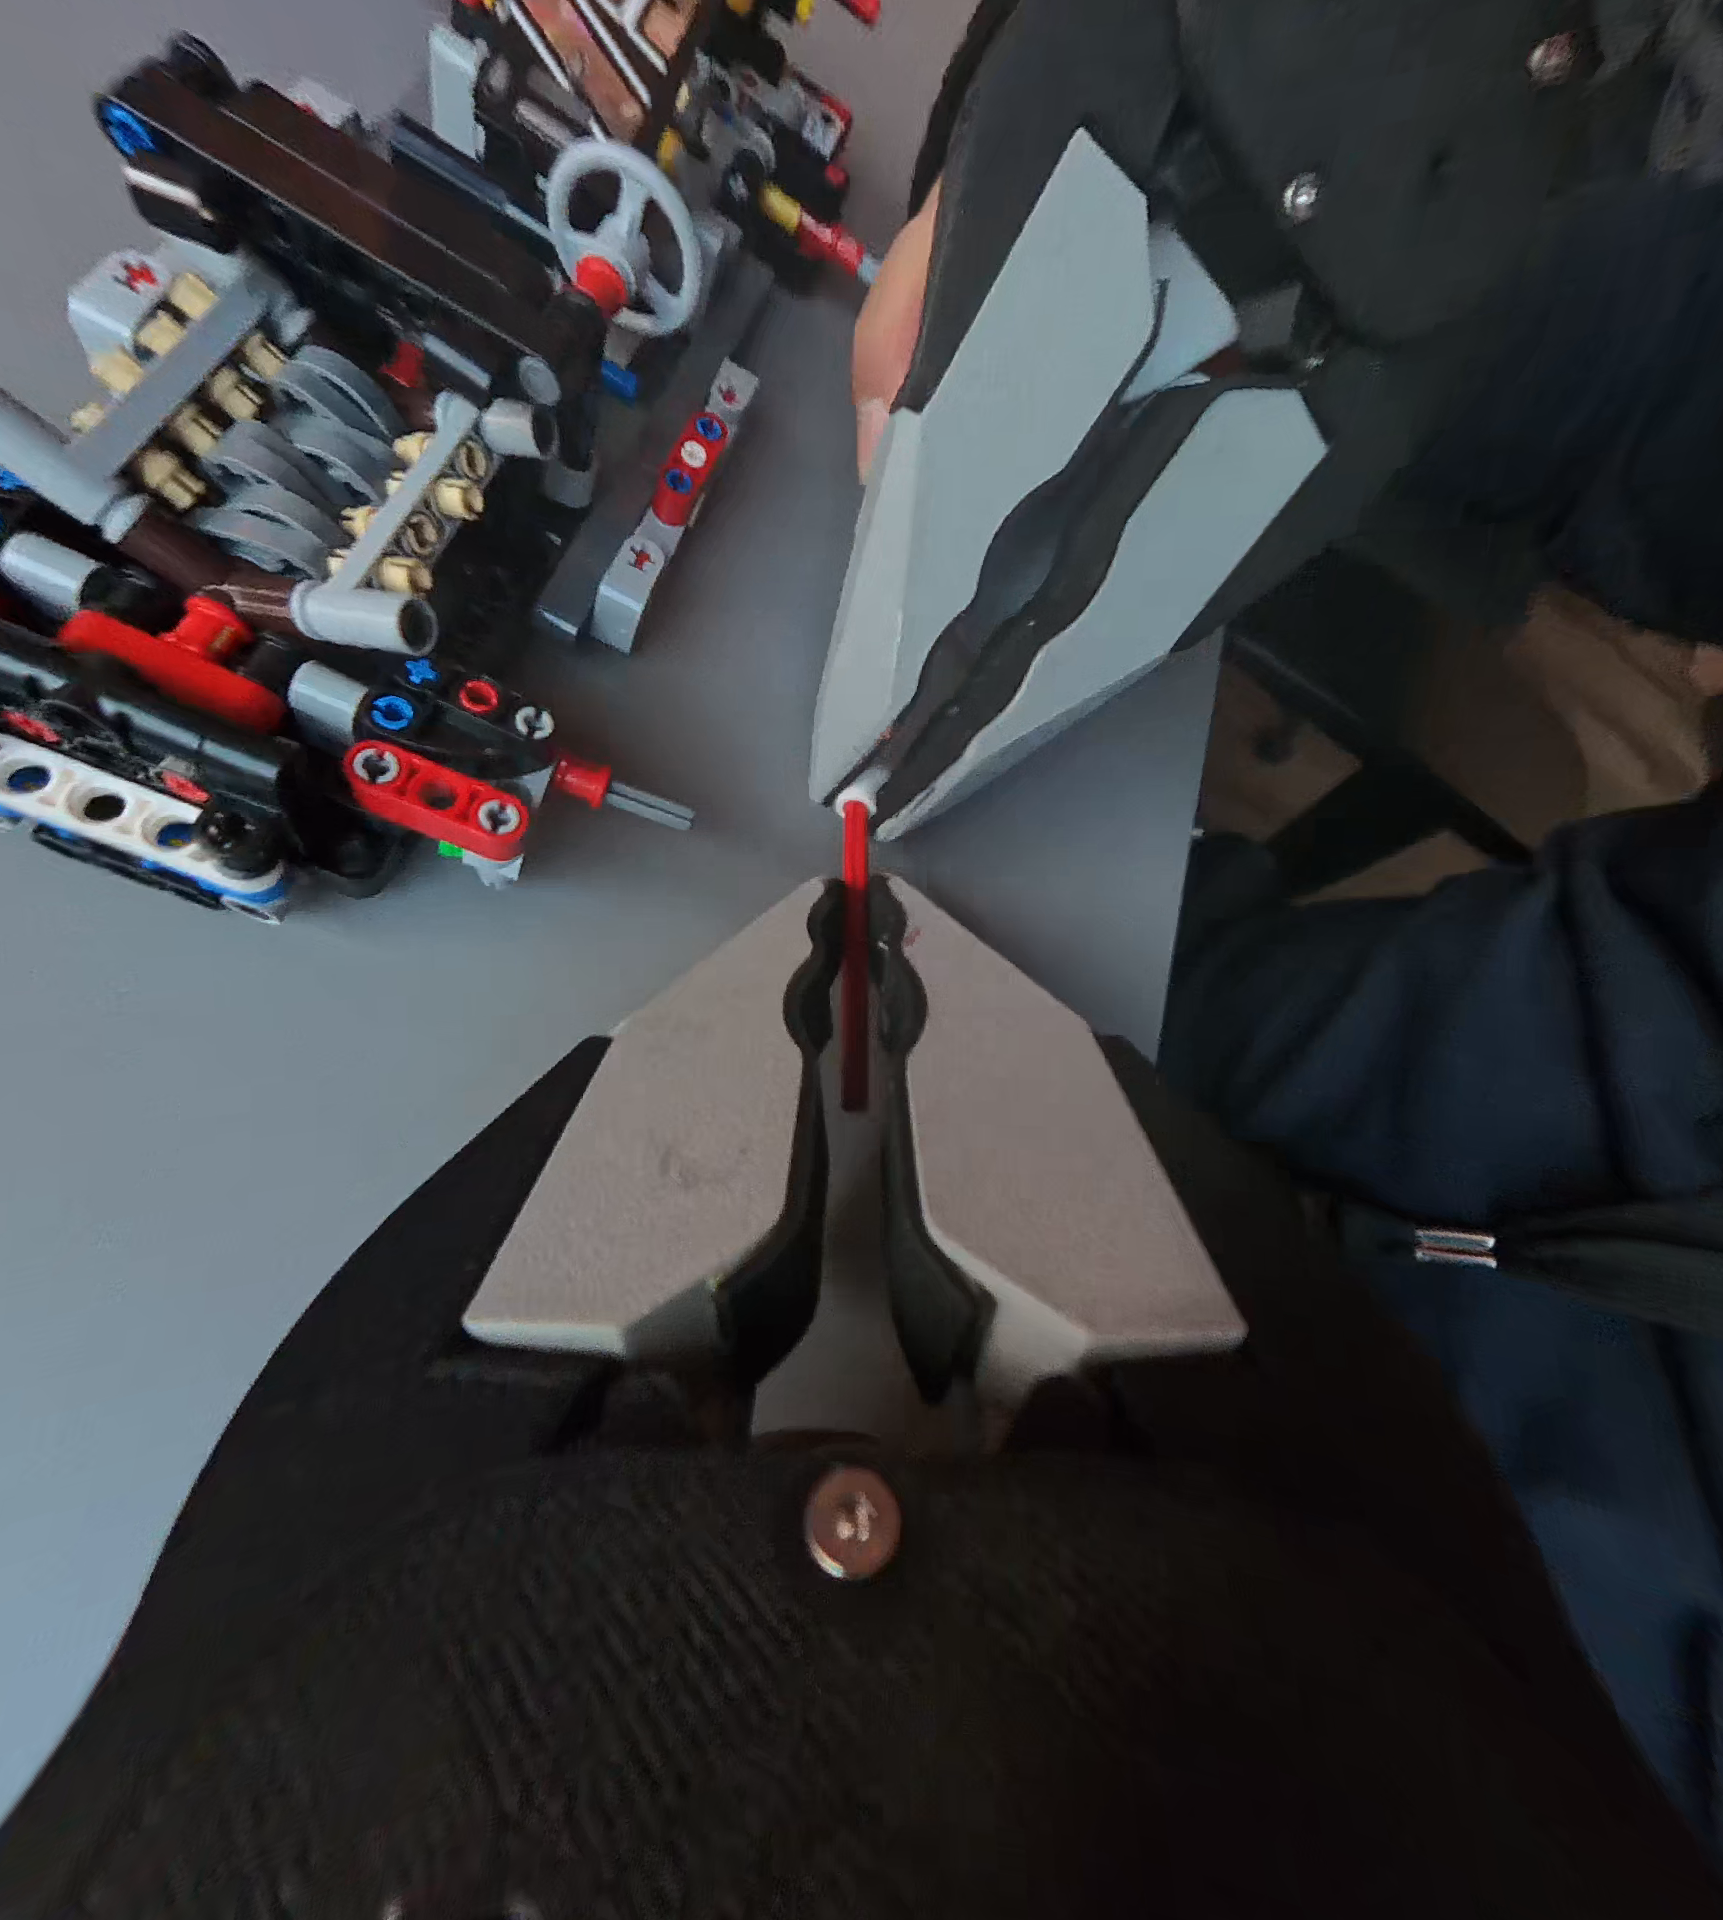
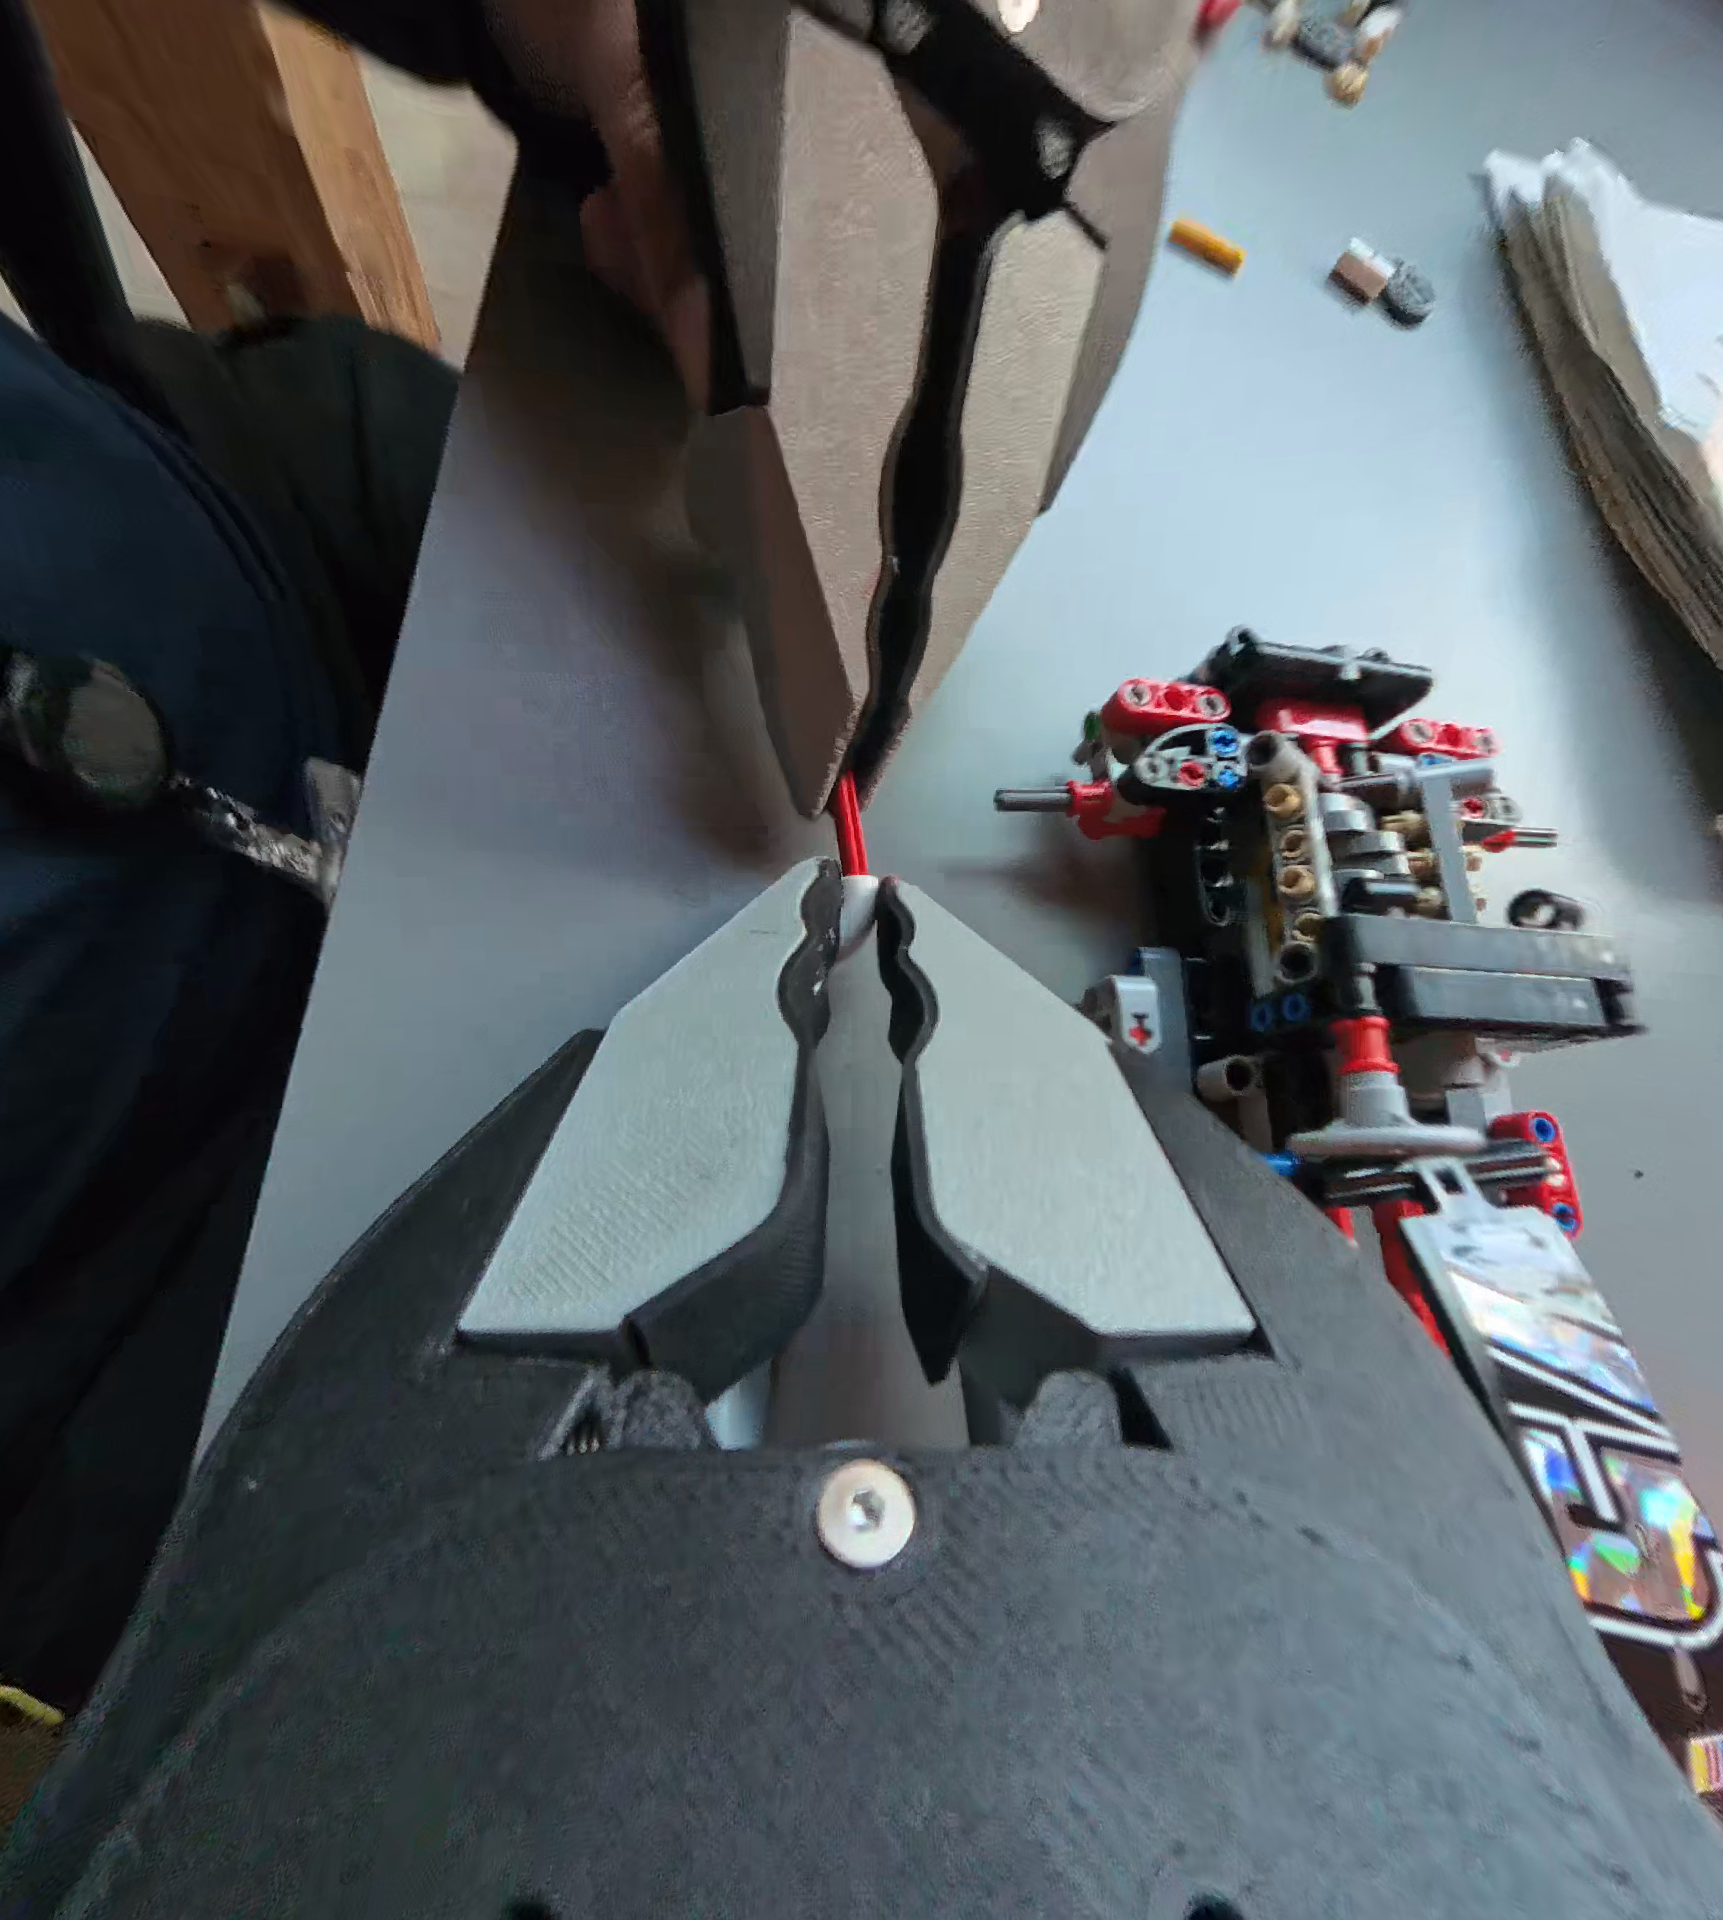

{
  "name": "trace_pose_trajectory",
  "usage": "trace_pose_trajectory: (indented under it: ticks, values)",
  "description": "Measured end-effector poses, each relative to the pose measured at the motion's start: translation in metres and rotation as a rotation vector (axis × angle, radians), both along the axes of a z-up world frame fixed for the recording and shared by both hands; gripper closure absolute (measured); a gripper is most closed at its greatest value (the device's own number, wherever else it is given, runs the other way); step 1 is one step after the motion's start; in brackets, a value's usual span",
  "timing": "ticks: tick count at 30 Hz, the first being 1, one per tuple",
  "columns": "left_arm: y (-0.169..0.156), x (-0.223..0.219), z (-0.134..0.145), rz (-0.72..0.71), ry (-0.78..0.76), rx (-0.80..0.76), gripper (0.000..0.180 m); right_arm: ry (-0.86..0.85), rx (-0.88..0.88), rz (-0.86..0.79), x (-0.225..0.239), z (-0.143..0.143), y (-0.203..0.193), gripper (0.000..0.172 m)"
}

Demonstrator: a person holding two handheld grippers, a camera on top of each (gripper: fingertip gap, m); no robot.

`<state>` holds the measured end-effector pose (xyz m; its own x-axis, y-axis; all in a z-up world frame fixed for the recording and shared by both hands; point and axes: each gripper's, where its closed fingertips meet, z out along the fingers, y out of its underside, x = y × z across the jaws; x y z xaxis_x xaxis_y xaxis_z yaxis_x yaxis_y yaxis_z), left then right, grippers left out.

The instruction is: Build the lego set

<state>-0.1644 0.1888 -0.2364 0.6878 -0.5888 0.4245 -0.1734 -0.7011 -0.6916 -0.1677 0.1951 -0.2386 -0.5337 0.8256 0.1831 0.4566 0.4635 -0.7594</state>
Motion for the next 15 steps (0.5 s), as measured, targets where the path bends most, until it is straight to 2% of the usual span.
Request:
trace_pose_trajectory:
  ticks: [4,8,10,13,15]
  values:
    - [0.0,-0.001,0.008,-0.009,-0.076,0.009,0.179,0.033,-0.127,0.013,0.0,0.014,0.0,0.166]
    - [-0.003,-0.008,-0.003,-0.057,0.084,0.057,0.179,0.058,-0.121,0.02,0.002,0.016,0.0,0.16]
    - [-0.004,-0.01,-0.008,-0.054,0.115,0.042,0.179,0.056,-0.116,0.016,0.003,0.016,0.001,0.166]
    - [-0.003,-0.013,-0.009,-0.055,0.132,0.046,0.179,0.033,-0.124,-0.008,0.003,0.013,0.006,0.163]
    - [-0.005,-0.011,-0.009,-0.053,0.089,0.005,0.179,0.018,-0.149,-0.026,0.002,0.013,0.01,0.158]
